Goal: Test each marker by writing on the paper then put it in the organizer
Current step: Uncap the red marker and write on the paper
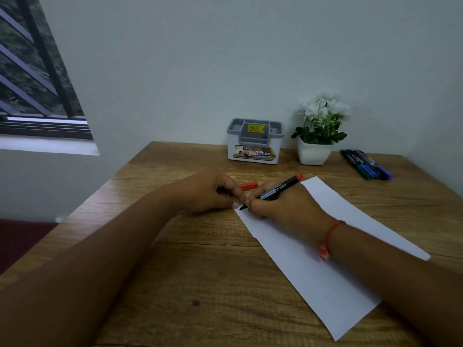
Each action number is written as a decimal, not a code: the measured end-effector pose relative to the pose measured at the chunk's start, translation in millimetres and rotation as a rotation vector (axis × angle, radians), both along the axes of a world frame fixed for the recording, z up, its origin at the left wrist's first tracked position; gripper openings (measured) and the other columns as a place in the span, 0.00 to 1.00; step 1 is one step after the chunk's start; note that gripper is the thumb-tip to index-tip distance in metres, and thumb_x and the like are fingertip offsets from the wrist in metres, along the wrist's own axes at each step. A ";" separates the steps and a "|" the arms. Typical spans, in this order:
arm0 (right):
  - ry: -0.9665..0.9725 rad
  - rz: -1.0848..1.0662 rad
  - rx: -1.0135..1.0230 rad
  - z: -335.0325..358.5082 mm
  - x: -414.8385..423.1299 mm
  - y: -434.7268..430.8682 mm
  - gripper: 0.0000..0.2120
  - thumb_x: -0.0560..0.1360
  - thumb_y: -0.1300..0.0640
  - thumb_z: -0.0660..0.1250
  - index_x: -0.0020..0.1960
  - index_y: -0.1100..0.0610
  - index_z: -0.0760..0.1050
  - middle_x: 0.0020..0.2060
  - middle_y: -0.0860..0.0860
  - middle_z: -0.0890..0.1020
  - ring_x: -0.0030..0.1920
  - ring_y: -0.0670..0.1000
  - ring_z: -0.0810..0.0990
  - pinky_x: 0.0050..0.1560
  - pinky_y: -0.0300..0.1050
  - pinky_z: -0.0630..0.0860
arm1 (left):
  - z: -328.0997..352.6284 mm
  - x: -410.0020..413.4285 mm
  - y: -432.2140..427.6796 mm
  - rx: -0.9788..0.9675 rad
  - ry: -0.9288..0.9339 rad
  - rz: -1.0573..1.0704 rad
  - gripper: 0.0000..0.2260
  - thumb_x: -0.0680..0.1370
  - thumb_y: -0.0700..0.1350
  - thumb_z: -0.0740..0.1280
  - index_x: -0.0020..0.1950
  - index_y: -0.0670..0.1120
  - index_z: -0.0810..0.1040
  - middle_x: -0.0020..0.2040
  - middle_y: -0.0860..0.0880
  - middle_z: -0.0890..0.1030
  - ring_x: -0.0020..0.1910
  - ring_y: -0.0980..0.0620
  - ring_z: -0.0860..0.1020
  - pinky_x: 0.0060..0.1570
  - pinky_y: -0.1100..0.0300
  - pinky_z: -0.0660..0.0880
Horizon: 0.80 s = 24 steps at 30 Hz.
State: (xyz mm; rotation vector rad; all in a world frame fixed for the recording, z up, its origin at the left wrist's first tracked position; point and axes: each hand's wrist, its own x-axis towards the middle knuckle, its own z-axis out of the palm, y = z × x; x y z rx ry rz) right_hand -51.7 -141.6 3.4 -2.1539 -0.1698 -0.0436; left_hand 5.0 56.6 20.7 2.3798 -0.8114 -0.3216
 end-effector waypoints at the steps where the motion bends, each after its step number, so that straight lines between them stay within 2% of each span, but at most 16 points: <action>1: 0.000 0.002 -0.006 0.3 -0.1 0.2 0.03 0.70 0.56 0.73 0.41 0.52 0.86 0.37 0.50 0.86 0.35 0.41 0.81 0.36 0.36 0.76 | 0.2 -0.2 0.1 0.006 0.001 -0.001 0.09 0.75 0.45 0.70 0.52 0.57 0.83 0.48 0.61 0.82 0.47 0.64 0.76 0.44 0.68 0.68; 5: 0.010 -0.012 -0.001 0.9 1.3 -1.6 0.04 0.70 0.56 0.72 0.42 0.54 0.85 0.38 0.53 0.86 0.37 0.44 0.82 0.41 0.44 0.80 | 1.0 0.2 1.1 0.002 0.007 0.006 0.09 0.75 0.45 0.71 0.52 0.57 0.83 0.47 0.62 0.82 0.46 0.65 0.76 0.43 0.69 0.68; 11: 0.007 -0.001 0.002 -0.8 1.2 -0.1 0.02 0.69 0.56 0.73 0.40 0.51 0.85 0.36 0.50 0.86 0.35 0.40 0.80 0.36 0.36 0.76 | 1.4 -0.2 0.3 -0.005 0.005 -0.005 0.08 0.75 0.45 0.71 0.52 0.57 0.83 0.46 0.61 0.82 0.45 0.66 0.76 0.43 0.69 0.68; 18: 0.012 -0.010 0.010 0.7 0.8 -0.2 0.02 0.68 0.57 0.73 0.40 0.54 0.85 0.37 0.50 0.86 0.35 0.41 0.81 0.38 0.38 0.77 | 1.2 0.2 0.8 -0.015 0.017 -0.004 0.09 0.75 0.45 0.71 0.52 0.57 0.83 0.47 0.61 0.83 0.46 0.64 0.77 0.45 0.69 0.69; 21: -0.010 -0.024 0.004 0.1 1.1 -0.7 0.03 0.70 0.57 0.73 0.40 0.54 0.85 0.38 0.51 0.86 0.40 0.46 0.83 0.41 0.42 0.79 | 1.5 0.0 0.6 -0.016 0.013 -0.011 0.09 0.75 0.45 0.71 0.51 0.57 0.83 0.48 0.61 0.83 0.47 0.64 0.77 0.45 0.70 0.69; 24: -0.024 -0.020 0.003 -0.3 0.7 -1.5 0.03 0.71 0.55 0.73 0.41 0.53 0.85 0.36 0.49 0.85 0.36 0.41 0.81 0.38 0.39 0.77 | 2.2 -0.3 0.0 -0.011 0.022 -0.006 0.09 0.75 0.44 0.71 0.51 0.57 0.83 0.46 0.62 0.82 0.46 0.66 0.77 0.43 0.72 0.68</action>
